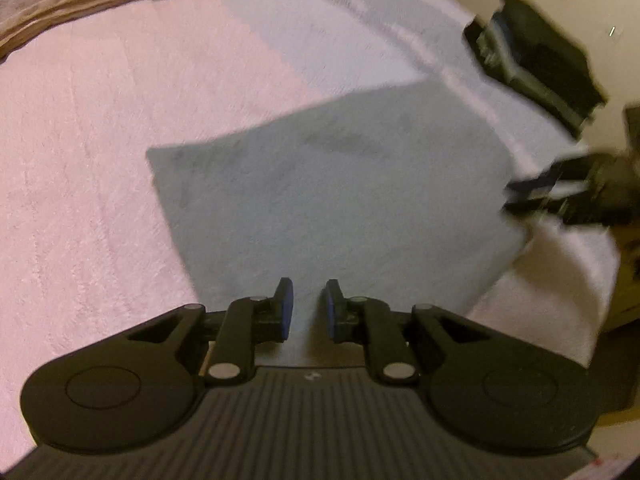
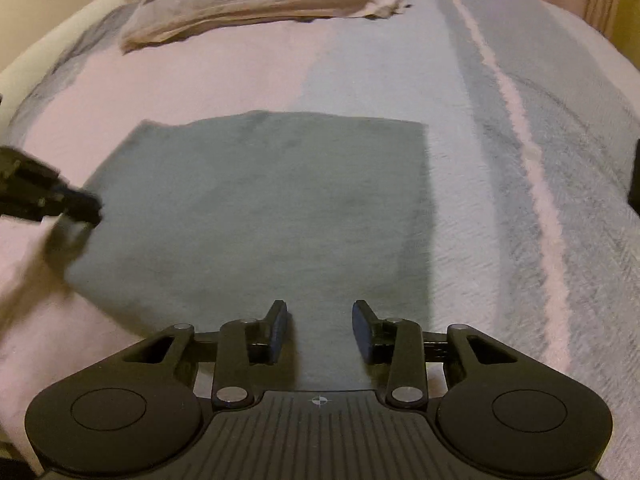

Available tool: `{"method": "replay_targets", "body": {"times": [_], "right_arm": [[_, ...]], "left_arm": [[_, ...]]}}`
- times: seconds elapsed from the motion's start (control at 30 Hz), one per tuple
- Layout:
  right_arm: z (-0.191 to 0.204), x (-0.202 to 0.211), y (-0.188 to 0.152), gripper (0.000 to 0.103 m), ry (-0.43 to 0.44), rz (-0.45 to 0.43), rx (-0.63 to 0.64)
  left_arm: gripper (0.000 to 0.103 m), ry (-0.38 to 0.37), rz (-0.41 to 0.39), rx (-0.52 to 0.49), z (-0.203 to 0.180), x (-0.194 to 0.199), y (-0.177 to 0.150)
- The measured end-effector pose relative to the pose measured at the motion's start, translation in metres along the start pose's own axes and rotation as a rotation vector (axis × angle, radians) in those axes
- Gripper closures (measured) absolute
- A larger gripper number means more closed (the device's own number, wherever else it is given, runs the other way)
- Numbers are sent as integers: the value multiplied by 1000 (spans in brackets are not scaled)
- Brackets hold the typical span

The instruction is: Fold clothes

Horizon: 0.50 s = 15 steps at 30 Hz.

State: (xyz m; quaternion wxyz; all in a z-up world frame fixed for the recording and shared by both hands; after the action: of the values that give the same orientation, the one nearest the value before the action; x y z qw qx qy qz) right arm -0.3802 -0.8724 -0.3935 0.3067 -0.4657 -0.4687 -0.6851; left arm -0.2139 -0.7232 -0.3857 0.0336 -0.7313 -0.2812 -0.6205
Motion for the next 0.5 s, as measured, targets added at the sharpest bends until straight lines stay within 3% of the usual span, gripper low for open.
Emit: {"method": "replay_targets", "body": {"times": [0.17,0.37,0.5], "right_arm": [[-3,16,45,69,24,-85,13],[-9,-43,89,68,87,-55,77],[-31,-63,101,68,133,-62,14]], "left_arm": [[89,15,-52,47,15,6,24],[89,64,-91,92,56,-24,64],[88,71,-105,99,79,-39,74]]}}
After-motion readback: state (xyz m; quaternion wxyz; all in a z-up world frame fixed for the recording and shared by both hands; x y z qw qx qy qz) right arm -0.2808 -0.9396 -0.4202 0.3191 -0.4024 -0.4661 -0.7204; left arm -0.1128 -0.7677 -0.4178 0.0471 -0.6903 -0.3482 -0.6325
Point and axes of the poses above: each gripper's, at about its wrist camera, not at the fingertips, and x roughly against the way its jaws point, z to its left, y to its top, the point moved 8 cm from there along -x, roughly the way its jaws point, and after that the axes turned 8 degrees about z, right-handed, at the moved point
